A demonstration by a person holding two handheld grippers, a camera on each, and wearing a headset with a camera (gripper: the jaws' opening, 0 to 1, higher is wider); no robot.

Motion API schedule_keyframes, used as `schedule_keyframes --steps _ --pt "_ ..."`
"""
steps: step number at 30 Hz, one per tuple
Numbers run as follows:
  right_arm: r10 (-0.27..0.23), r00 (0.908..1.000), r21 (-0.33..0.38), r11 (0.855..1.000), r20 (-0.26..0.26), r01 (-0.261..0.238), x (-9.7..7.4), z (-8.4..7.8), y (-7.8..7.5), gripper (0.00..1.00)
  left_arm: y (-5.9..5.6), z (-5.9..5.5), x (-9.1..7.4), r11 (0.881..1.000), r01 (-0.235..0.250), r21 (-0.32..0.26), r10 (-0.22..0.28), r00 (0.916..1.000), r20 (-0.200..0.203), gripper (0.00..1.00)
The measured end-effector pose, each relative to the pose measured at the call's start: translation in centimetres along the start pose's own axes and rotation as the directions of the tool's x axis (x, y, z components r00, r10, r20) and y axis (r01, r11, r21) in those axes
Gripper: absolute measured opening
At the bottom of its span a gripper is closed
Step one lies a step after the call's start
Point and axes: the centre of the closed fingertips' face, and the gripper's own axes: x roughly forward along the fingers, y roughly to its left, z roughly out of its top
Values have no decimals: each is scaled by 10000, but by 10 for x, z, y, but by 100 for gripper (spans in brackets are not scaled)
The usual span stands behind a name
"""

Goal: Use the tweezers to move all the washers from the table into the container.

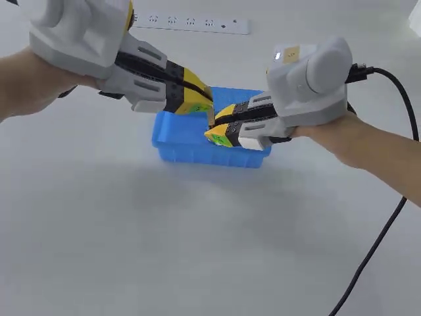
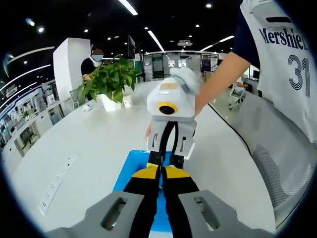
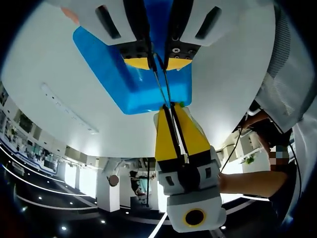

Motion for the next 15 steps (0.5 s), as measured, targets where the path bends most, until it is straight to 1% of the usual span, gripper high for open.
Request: schedule_keyframes --steps 6,12,15 --pt "-49 10000 123 9999 -67 50 2 -1 -1 11 1 0 2 10000 4 -36 -4 10000 -90 6" --pt "-193 9997 176 9997 -163 196 2 -2 -3 12 3 -3 3 10000 -40 -32 39 9999 -157 6" --pt "-274 9995 280 9992 -131 278 2 -2 -4 12 5 -5 3 10000 -76 16 76 9998 -204 6"
